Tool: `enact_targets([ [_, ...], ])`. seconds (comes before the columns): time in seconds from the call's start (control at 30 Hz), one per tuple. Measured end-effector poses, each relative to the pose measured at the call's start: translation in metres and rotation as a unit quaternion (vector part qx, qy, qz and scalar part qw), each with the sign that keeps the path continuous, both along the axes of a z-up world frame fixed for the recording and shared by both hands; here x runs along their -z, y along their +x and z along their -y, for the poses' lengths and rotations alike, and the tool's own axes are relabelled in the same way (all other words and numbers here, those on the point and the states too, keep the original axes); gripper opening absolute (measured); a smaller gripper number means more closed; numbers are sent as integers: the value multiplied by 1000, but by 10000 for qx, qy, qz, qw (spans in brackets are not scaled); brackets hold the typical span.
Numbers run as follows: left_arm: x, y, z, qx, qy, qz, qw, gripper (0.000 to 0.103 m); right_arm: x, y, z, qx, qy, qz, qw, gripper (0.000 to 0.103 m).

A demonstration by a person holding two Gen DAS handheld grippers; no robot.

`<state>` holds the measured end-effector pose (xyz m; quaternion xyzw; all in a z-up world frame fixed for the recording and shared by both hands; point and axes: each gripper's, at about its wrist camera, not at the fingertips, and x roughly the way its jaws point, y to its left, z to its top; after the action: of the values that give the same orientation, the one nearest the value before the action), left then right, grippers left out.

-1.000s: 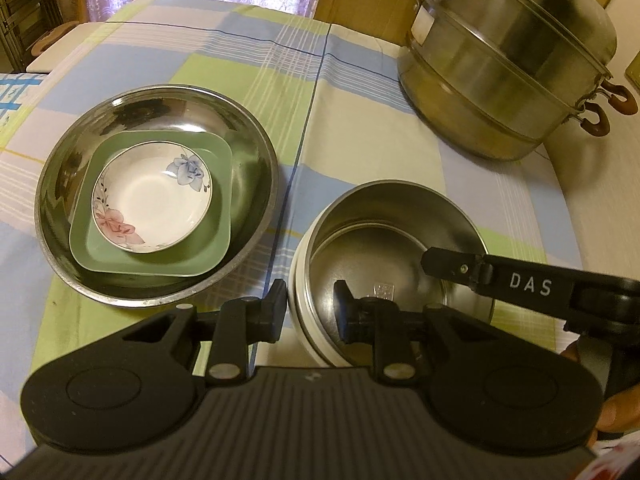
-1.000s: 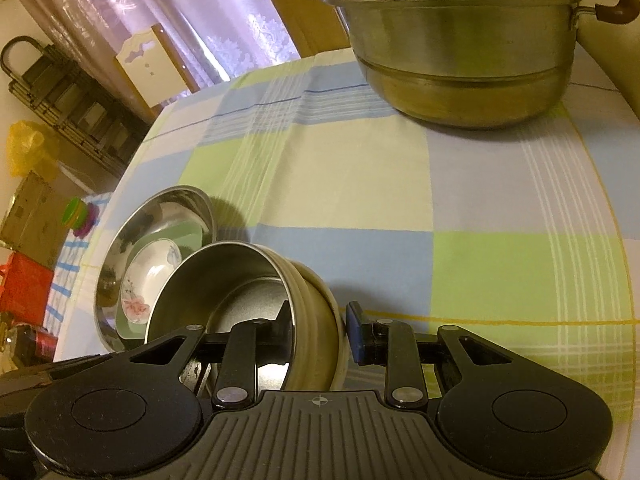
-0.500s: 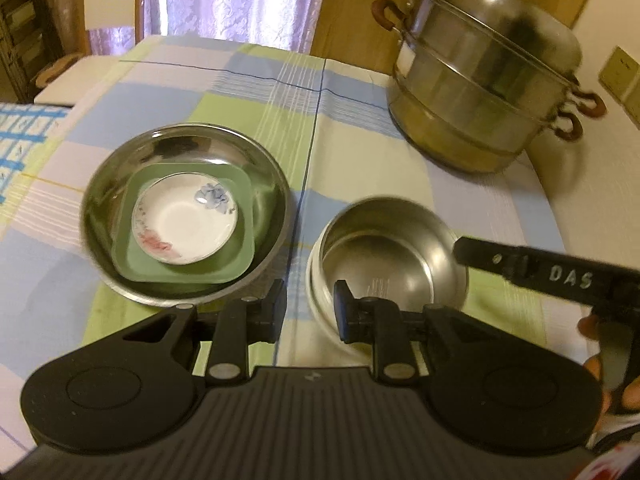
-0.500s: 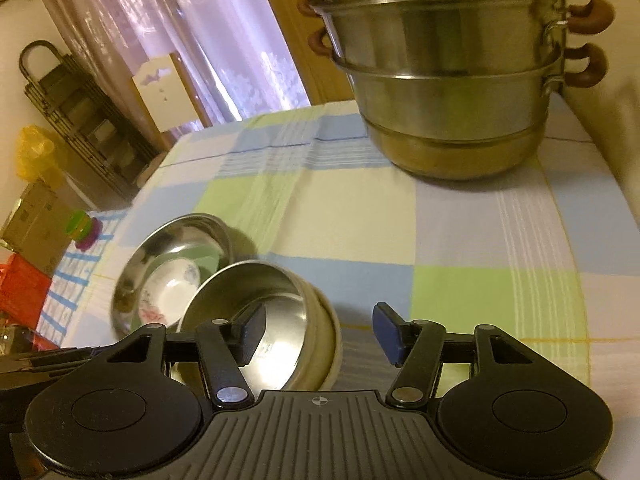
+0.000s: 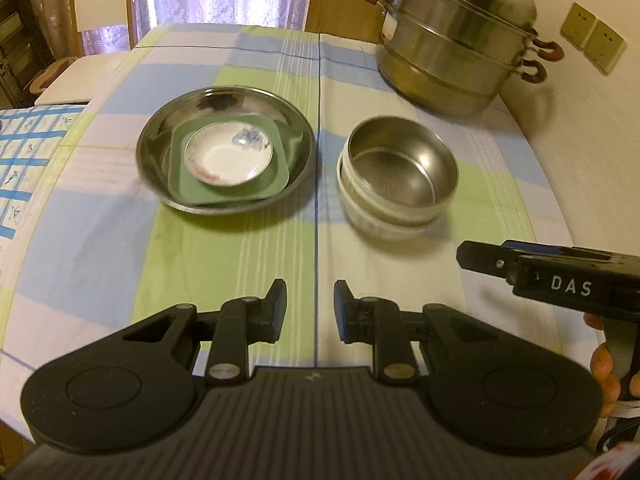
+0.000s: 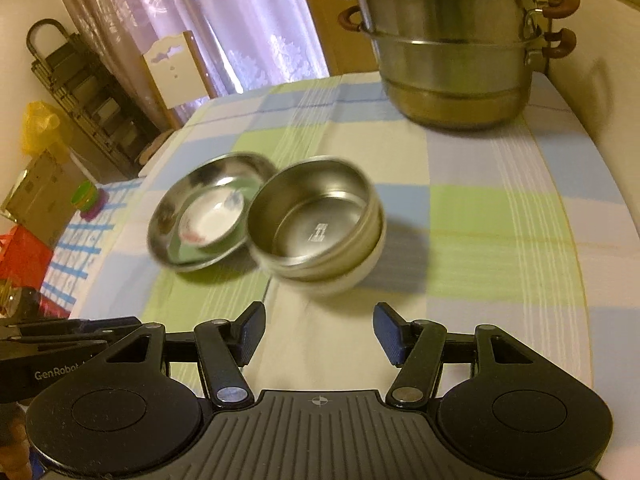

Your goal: Organize plates and bowls

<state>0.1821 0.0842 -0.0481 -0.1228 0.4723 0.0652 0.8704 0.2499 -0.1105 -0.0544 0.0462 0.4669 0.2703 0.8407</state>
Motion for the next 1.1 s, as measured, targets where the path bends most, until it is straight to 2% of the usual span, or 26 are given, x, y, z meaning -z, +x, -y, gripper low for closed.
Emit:
enact_targets([
  [0.27,-8,-42,-4,239,68,55,9997,22,-3,-52,-15,95,-119,6,9999,60],
  [0.57,-16,-72,-13,381,145,219,9989,22,-9,-88,-23,262,-265,163,9992,60],
  [0.9,-15,-85,-21,490,183,270,9983,22,-5,-108,-32,529,-761,353,9951,60],
  [1.1,-11,-73,-20,502,157,227,9984,22,-4,-97,-20,682,-737,344,9944,60],
])
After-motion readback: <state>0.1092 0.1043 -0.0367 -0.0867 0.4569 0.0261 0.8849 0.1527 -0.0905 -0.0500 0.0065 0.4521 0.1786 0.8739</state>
